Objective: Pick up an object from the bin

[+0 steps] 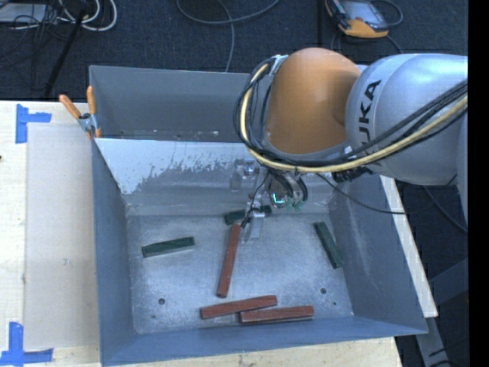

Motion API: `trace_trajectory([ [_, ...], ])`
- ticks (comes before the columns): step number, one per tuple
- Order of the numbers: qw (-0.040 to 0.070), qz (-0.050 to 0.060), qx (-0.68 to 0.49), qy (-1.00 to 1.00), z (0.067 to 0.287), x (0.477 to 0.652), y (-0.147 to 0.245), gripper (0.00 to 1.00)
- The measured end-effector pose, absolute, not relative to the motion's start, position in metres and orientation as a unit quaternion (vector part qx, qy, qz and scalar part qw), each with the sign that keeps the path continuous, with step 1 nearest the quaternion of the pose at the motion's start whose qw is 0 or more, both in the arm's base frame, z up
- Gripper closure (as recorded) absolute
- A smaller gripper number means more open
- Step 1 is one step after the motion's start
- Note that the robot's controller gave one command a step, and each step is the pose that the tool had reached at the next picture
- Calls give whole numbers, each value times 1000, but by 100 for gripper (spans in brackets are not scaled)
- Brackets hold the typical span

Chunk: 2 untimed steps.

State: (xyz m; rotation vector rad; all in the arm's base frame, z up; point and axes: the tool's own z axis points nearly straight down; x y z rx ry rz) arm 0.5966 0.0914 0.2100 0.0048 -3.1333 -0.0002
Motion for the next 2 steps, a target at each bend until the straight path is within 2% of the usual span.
trace_trajectory([
  [1, 4, 0, 165, -986, 66, 573, 146, 0],
  [2, -2, -1, 205, -979, 70, 591, 186, 0],
])
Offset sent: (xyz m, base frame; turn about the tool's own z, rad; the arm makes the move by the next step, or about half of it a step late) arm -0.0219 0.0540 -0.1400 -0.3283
